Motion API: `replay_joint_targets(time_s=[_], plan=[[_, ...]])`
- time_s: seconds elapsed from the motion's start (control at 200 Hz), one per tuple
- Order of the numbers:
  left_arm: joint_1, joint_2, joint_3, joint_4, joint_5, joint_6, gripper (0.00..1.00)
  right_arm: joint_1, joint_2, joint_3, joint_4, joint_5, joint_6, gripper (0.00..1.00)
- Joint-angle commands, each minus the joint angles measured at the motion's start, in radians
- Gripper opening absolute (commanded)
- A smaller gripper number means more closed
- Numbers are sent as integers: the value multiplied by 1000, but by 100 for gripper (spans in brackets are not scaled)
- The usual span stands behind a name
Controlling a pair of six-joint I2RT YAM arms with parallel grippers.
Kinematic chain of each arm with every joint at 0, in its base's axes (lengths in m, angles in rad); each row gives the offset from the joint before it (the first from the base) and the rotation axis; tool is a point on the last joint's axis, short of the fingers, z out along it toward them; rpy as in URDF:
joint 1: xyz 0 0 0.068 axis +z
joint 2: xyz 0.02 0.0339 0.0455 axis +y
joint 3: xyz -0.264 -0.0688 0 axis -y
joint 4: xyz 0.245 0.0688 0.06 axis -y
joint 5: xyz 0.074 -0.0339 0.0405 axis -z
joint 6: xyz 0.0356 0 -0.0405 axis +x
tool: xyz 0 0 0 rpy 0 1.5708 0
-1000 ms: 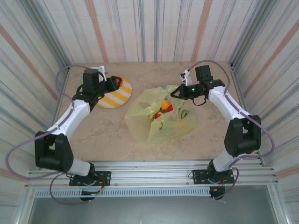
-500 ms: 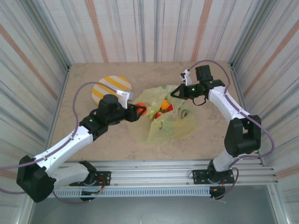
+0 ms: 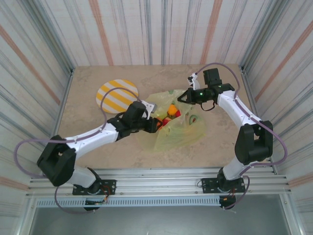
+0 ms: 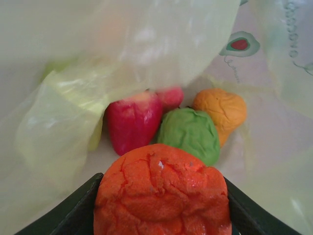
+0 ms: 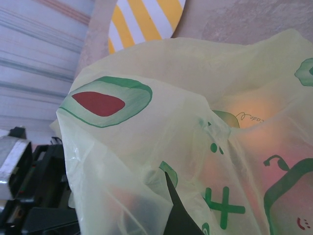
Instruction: Place the fruits into the plastic bag
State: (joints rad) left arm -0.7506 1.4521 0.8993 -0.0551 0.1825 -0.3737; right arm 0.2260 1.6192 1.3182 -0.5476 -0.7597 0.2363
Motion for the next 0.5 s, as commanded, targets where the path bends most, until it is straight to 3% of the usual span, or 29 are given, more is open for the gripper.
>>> replay_joint_targets(time_s=[0.0,0.496], plan=[[-4,77,77,53,-3,33,57,14,18,42,-11,0,23,0],[-5,334,263,130,-108,-7,63,21,12,32,-6,5,24,0]])
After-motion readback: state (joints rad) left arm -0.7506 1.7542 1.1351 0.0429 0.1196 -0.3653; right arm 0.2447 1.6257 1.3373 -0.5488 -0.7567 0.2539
